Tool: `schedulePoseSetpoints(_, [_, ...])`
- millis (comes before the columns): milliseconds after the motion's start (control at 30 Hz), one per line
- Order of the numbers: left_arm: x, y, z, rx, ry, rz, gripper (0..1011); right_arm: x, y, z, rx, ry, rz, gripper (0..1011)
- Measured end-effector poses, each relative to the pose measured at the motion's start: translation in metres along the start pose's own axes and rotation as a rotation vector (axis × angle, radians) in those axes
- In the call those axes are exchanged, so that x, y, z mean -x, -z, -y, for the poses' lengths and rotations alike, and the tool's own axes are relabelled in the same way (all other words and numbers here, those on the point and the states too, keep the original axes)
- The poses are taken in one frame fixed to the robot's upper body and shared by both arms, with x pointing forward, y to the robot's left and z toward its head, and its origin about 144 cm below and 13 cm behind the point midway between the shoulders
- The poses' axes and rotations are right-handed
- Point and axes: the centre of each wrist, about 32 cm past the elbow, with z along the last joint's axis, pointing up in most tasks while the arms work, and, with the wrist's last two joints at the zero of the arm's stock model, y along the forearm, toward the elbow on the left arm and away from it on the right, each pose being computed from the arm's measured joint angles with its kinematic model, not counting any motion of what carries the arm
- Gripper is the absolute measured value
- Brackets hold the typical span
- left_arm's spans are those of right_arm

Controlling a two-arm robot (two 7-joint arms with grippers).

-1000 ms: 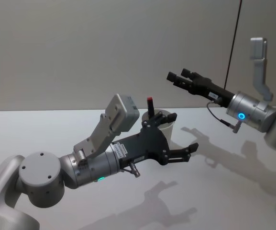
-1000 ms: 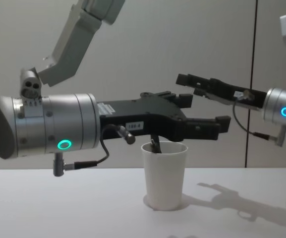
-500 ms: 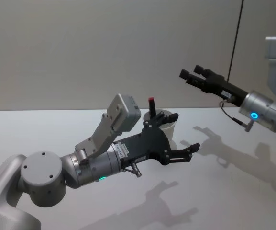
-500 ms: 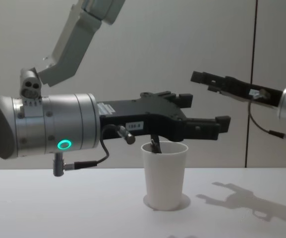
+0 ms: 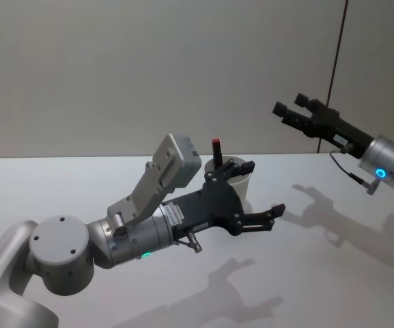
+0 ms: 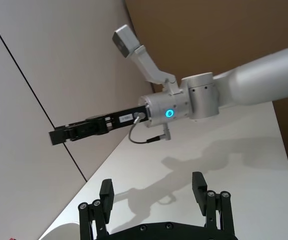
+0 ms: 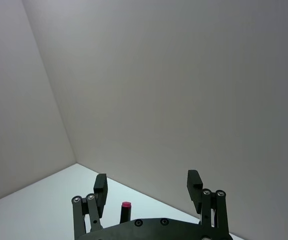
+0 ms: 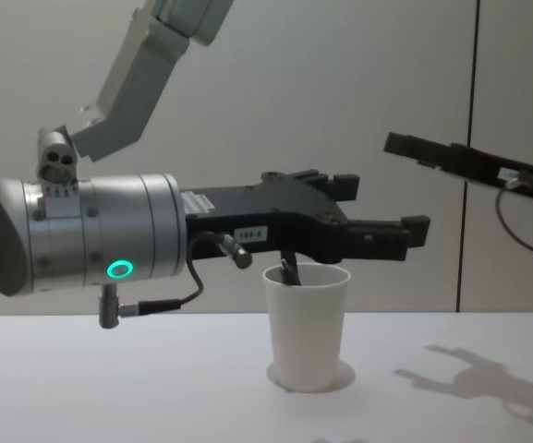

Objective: Place the pen into the pen holder.

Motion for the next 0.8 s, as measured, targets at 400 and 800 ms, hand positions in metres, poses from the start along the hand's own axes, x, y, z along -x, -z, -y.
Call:
schedulePoseSetpoints(400, [0.0,0.0,0.0,0.0,0.0,0.0,1000,0.032,-0.006,0.035,0.002,0.058,0.056,1002])
schedulePoseSetpoints(800, [0.0,0.0,0.0,0.0,0.0,0.0,1000,0.067,-0.008,0.073,0.018,0.137,0.106,1001])
